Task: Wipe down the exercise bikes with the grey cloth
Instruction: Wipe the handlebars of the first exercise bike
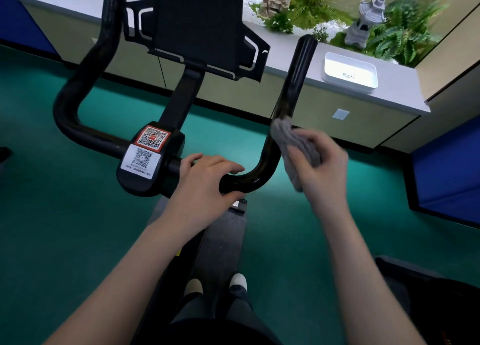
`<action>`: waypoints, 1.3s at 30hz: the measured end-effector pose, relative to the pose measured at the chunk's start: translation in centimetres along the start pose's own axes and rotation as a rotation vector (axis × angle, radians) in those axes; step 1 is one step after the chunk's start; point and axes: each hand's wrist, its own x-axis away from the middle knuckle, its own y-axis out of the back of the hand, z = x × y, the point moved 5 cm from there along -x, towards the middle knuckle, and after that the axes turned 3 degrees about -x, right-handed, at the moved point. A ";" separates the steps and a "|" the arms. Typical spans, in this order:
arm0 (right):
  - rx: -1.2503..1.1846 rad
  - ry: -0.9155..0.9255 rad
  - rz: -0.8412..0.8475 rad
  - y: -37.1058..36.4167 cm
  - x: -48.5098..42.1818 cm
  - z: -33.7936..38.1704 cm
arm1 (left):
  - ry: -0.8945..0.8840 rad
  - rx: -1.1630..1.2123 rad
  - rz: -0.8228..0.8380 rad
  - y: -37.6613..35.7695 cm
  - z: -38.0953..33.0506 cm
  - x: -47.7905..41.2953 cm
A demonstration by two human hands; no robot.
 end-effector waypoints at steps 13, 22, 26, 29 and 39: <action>0.893 0.061 0.936 -8.2 -4.0 3.3 | 0.028 0.055 -0.011 1.7 1.7 0.0; 0.731 -0.094 0.815 -8.4 -2.0 3.1 | -0.008 0.062 -0.042 2.0 2.3 0.8; 0.400 -0.225 0.601 -7.5 -0.9 2.6 | -0.020 0.087 -0.030 2.0 2.6 0.7; 0.159 -0.180 0.231 -4.6 -0.2 2.0 | -0.017 0.112 -0.016 1.9 2.8 0.9; 0.121 0.084 -0.199 -4.7 7.2 0.0 | -0.050 0.050 -0.011 1.0 3.0 0.8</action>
